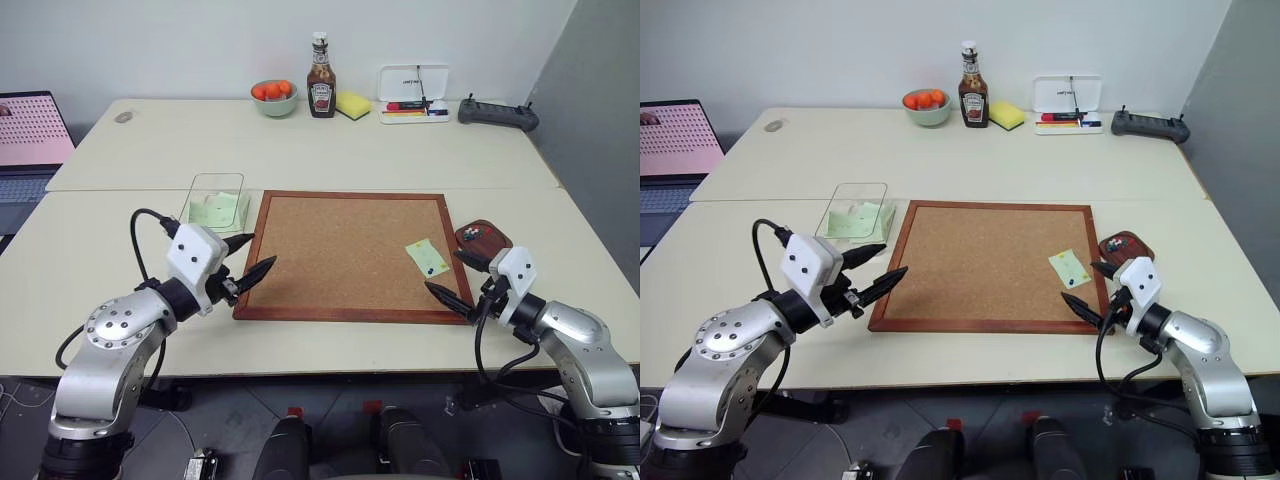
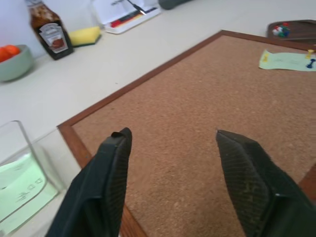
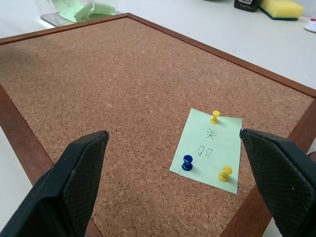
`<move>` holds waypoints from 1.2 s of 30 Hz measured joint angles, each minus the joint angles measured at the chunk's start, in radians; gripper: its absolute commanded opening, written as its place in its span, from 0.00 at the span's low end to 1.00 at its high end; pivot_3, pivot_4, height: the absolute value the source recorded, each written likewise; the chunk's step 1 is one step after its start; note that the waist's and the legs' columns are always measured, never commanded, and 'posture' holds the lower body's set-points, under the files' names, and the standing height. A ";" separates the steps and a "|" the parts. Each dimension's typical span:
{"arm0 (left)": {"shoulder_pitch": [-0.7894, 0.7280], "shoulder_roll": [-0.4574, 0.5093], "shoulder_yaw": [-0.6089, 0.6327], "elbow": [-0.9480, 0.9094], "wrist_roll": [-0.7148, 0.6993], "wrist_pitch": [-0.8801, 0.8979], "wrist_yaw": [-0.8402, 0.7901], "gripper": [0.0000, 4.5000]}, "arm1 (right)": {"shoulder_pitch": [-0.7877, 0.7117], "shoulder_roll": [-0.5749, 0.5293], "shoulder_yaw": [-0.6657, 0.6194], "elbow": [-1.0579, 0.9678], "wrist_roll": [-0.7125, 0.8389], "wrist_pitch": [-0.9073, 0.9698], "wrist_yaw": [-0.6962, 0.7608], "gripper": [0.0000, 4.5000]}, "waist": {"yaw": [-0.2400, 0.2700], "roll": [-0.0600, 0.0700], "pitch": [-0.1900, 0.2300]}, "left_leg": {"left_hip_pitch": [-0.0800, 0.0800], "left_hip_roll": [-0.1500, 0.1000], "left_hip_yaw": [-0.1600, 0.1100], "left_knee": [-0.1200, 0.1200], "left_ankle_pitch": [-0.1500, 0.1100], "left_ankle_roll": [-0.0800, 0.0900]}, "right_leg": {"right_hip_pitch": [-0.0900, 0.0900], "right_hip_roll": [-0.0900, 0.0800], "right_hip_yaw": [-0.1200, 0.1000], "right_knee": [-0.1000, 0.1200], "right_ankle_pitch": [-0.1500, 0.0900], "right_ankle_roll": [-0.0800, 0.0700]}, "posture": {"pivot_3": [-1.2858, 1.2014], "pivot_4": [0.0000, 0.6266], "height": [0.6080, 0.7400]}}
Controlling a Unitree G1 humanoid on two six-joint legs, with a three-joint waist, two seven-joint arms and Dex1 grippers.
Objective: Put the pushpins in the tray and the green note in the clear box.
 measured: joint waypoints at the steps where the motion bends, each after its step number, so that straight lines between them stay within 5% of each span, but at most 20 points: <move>1: -0.015 -0.001 -0.018 0.013 0.001 0.000 -0.010 0.38 | 0.000 0.000 0.000 -0.002 0.000 0.001 -0.001 1.00 | 0.000 0.000 0.000 | 0.000 0.000 0.000 0.000 0.000 0.000 | 0.000 0.000 0.000 0.000 0.000 0.000 | 0.52 0.24 1.00; 10: -0.157 -0.095 -0.179 0.201 0.057 -0.083 -0.057 0.01 | -0.011 0.017 0.004 -0.007 0.000 0.006 -0.008 1.00 | 0.000 0.000 0.000 | 0.001 -0.001 0.000 0.000 0.000 0.000 | 0.001 0.000 0.000 0.000 0.000 0.000 | 0.52 0.24 1.00; 20: -0.249 -0.230 -0.301 0.455 0.146 -0.174 -0.056 0.00 | -0.083 0.055 0.005 -0.012 0.002 0.070 -0.062 1.00 | -0.003 0.000 0.000 | 0.002 0.000 0.000 0.000 0.000 0.000 | 0.002 0.000 0.000 0.000 0.003 0.006 | 0.52 0.24 1.00; 35: -0.271 -0.254 -0.337 0.570 0.207 -0.241 -0.097 0.00 | -0.392 0.058 0.120 0.231 -0.051 0.390 -0.128 1.00 | -0.001 0.001 0.000 | 0.002 -0.001 -0.001 0.000 0.000 0.000 | 0.002 0.000 0.000 0.001 0.004 0.006 | 0.52 0.24 1.00; 36: -0.271 -0.255 -0.337 0.569 0.207 -0.242 -0.097 0.00 | -0.404 0.058 0.127 0.246 -0.059 0.397 -0.127 0.92 | -0.001 0.001 0.000 | 0.002 -0.001 -0.001 0.000 0.000 0.000 | 0.002 0.000 0.000 0.001 0.004 0.006 | 0.52 0.24 1.00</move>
